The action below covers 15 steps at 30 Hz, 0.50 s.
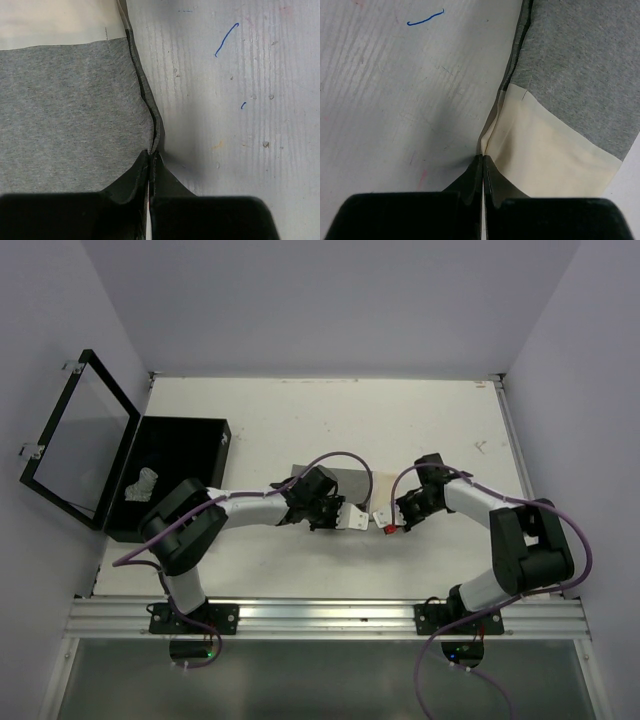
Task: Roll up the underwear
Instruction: Fold the underwear
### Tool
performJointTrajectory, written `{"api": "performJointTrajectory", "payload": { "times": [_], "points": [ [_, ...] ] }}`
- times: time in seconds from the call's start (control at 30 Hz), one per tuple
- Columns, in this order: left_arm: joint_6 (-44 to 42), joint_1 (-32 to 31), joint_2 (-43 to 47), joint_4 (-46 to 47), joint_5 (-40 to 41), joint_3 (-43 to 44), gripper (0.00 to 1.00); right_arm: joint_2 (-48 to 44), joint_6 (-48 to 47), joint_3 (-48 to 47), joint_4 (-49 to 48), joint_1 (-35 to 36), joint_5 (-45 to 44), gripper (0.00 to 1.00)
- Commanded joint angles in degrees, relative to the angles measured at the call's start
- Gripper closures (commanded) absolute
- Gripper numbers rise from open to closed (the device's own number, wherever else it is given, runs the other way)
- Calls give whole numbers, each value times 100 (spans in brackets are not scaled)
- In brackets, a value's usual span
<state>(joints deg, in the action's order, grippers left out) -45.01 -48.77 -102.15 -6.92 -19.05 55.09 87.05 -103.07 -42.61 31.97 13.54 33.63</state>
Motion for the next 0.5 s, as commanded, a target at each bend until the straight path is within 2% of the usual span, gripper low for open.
{"api": "performJointTrajectory", "payload": {
  "times": [0.0,0.2,0.47],
  "points": [
    [72,52,-104,-521,-81,-51,100,120,181,-71,63,35,-103,100],
    [10,52,282,-582,-187,-244,100,-389,445,-177,423,26,267,100],
    [54,52,555,-881,-327,-192,100,-583,428,-265,899,26,460,100]
  ]
}}
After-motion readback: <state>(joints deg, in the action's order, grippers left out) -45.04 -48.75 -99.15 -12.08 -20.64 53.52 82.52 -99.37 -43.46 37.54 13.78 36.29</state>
